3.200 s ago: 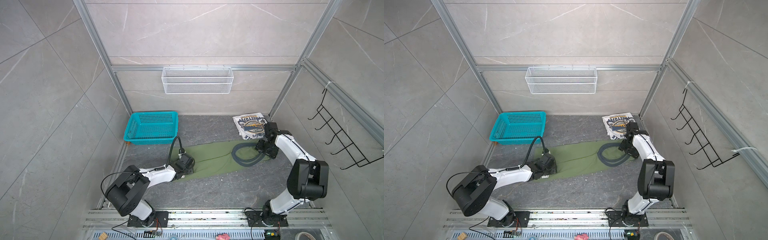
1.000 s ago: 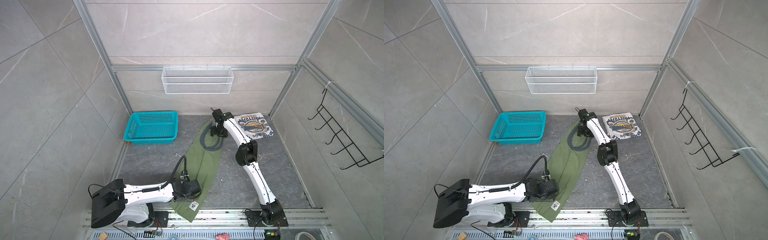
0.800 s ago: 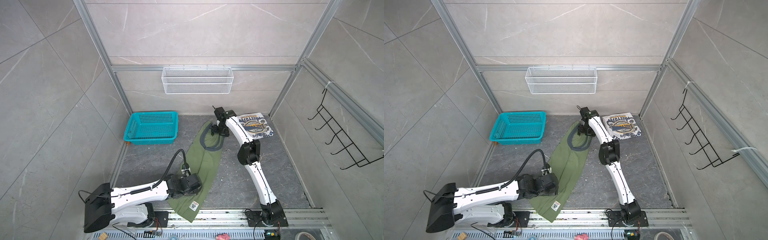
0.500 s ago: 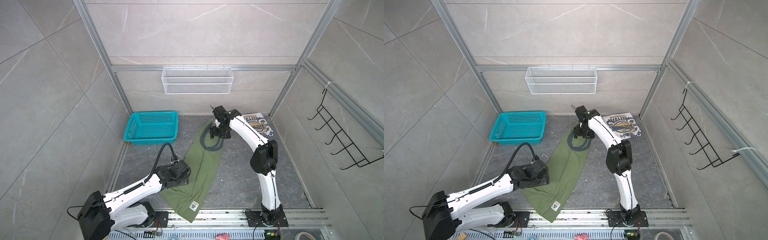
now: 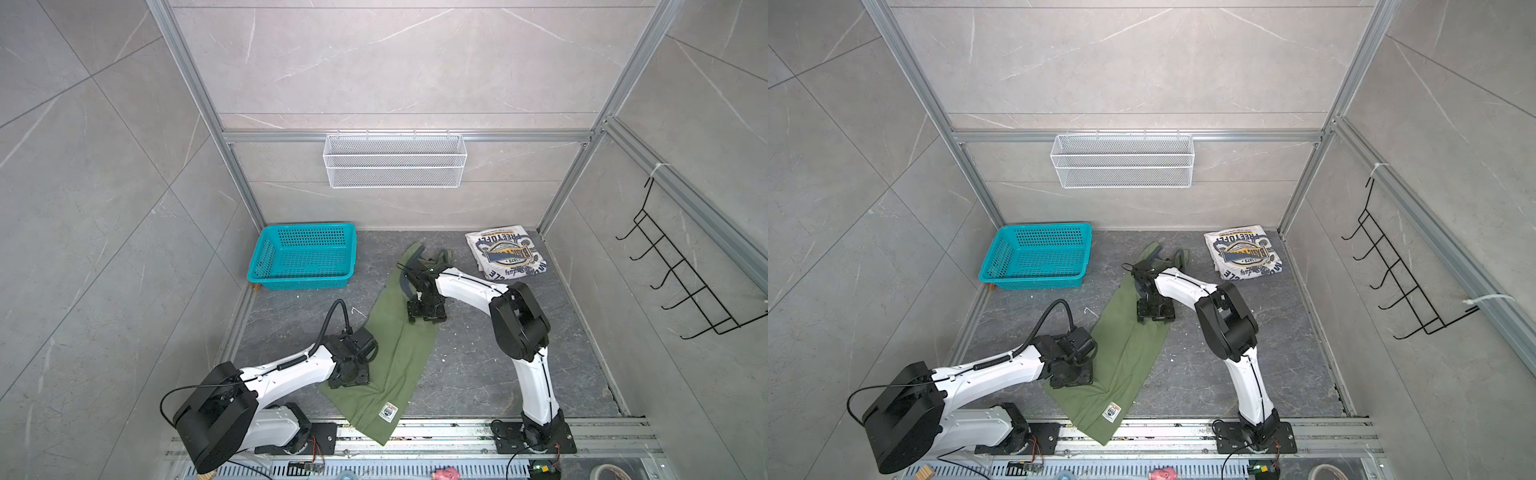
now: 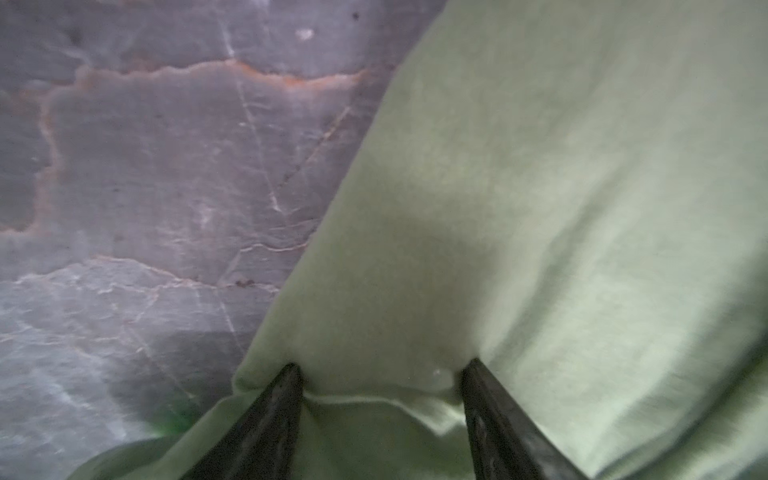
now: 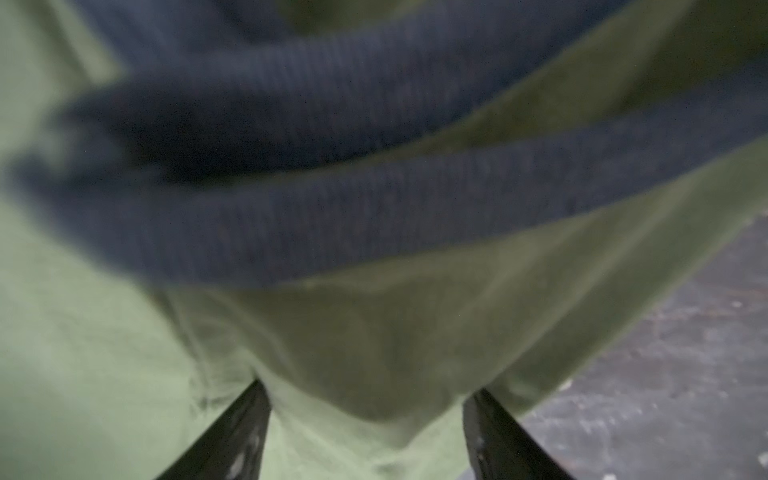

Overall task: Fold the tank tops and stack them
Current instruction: 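Release the strap end with the right gripper and grasp the near hem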

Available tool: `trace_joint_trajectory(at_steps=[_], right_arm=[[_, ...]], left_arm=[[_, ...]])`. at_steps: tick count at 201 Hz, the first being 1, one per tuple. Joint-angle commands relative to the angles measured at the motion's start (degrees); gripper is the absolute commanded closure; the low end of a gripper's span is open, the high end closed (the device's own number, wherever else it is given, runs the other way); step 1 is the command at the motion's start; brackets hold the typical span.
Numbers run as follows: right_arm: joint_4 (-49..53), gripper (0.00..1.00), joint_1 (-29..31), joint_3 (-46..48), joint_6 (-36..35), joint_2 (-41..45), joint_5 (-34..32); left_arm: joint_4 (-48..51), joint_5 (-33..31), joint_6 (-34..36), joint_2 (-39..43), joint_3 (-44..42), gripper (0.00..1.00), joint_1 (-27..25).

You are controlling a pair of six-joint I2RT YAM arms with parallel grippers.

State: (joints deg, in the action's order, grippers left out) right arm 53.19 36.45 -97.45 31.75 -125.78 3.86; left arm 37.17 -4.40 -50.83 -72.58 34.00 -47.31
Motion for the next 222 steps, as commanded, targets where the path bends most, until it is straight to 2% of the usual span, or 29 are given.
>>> trace_joint_trajectory(at_steps=[1,50,88,116,140,159,174,188,201,222], right_arm=[[0.04,0.26,-0.86,-5.68,-0.67,-7.21,-1.33],[6.95,0.27,-5.29,-21.47,-4.06,-17.69,-5.19],[11.51,0.26,-8.81,-34.14,-6.5,-24.02,-5.99],[17.0,0.25,-10.12,-47.1,-7.49,-29.22,-5.49],[24.75,0.23,-11.26,-61.99,-7.73,-33.7,-4.5],[29.41,0.21,-11.31,-66.64,-8.19,-33.3,-6.03],[31.23,0.19,-11.25,-64.05,-7.81,-29.58,-8.13],[30.3,0.18,-11.1,-56.12,-6.18,-23.0,-12.1],[22.61,0.18,-10.59,-40.61,-6.28,-12.32,-11.87],[6.51,0.19,-10.77,-14.61,-5.54,6.0,-6.43]], left_arm=[[-3.32,3.76,-2.83,-0.23,-2.53,0.36,-0.75],[-12.3,5.25,-8.02,-2.51,-3.4,0.36,-2.01],[-17.16,5.73,-7.81,-11.31,2.37,0.36,-4.12],[-18.98,6.51,-7.79,-16.08,6.95,0.36,-5.87],[-17.57,5.85,-7.73,-16.2,10.06,0.36,-7.79],[-15.01,3.16,-7.92,-13.22,11.0,0.36,-10.03],[-12.16,0.56,-8.79,-9.18,10.26,0.35,-10.83],[-10.16,-1.14,-9.84,-4.54,8.21,0.34,-10.87],[-7.9,-2.63,-10.54,0.1,6.5,0.33,-10.87],[-3.36,-3.4,-10.42,5.83,4.78,0.32,-10.86]])
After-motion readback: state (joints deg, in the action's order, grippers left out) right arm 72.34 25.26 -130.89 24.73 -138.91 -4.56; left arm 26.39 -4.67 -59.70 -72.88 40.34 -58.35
